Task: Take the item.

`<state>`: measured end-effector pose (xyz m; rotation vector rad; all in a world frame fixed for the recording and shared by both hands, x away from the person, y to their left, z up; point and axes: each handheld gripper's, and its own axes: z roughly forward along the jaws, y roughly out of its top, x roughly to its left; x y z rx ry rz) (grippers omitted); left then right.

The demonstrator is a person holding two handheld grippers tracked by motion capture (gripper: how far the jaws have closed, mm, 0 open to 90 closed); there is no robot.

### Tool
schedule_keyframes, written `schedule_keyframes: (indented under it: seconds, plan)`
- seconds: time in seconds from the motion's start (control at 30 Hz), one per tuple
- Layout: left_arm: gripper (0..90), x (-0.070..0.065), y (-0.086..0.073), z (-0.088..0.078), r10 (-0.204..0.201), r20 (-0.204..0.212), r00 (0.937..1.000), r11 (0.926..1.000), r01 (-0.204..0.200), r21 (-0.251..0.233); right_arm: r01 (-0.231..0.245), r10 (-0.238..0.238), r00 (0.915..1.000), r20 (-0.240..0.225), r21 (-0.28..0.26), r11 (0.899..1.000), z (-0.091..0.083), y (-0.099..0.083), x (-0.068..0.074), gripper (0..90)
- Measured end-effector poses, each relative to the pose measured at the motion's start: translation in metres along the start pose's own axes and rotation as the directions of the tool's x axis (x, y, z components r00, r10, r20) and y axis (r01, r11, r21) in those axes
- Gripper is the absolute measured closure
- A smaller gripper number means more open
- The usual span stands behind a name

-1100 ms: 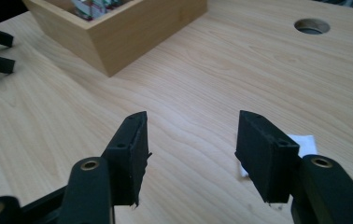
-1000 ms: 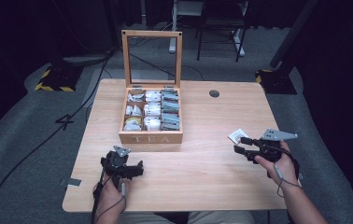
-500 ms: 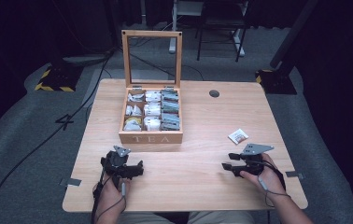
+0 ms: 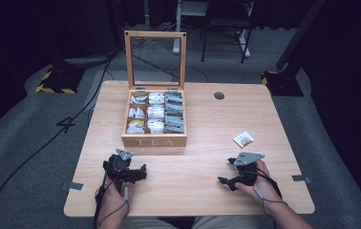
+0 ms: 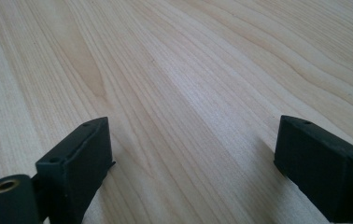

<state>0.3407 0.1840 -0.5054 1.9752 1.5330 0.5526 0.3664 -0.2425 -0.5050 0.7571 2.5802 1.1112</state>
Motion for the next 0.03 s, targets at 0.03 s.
schedule_keyframes:
  seconds: [0.03]
  plan:
    - [0.3,0.0000,0.0000,0.0000,0.000,0.000,1.0000,1.0000,0.000,0.000,0.000,0.000,1.0000,-0.001,0.000,1.000,0.0000,0.0000,-0.0001,11.1]
